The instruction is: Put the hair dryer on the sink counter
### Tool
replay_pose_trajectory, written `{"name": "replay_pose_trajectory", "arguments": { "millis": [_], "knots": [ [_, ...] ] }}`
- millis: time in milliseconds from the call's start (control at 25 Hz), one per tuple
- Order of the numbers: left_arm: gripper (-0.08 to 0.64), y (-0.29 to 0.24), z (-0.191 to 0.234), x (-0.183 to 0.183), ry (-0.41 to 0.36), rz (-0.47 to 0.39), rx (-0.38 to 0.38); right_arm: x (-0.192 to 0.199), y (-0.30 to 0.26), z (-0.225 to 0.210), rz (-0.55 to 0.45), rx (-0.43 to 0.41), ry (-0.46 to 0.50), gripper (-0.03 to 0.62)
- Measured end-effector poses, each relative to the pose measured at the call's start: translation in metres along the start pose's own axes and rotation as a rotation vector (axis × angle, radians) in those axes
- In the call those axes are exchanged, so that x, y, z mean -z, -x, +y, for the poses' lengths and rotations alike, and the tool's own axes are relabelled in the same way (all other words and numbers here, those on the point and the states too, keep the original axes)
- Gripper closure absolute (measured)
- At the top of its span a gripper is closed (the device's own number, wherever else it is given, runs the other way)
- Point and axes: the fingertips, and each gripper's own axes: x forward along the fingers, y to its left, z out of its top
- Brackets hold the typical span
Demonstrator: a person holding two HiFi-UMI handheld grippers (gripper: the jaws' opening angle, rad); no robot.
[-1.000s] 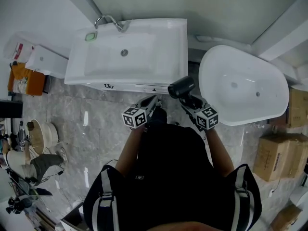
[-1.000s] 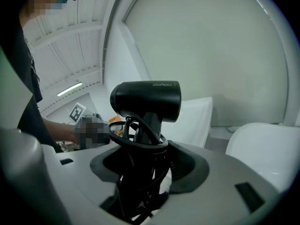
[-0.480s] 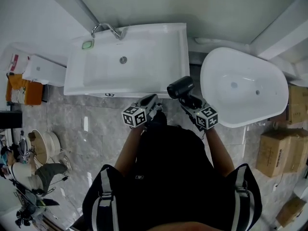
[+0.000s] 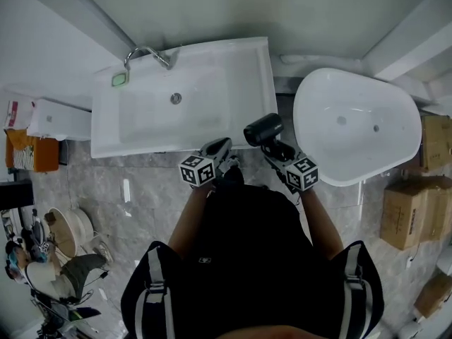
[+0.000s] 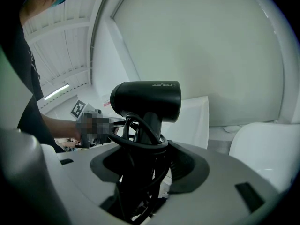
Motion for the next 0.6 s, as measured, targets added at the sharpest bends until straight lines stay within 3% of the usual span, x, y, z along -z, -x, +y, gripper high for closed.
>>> {"name": "replay_pose_trajectory", "arguments": {
  "millis": [600],
  "knots": [
    [0.543, -0.022, 0.052, -0.038, -0.01, 0.051, 0.045, -0.02, -0.056, -0.025, 0.007, 0.062, -0.06, 0.295]
  ]
}}
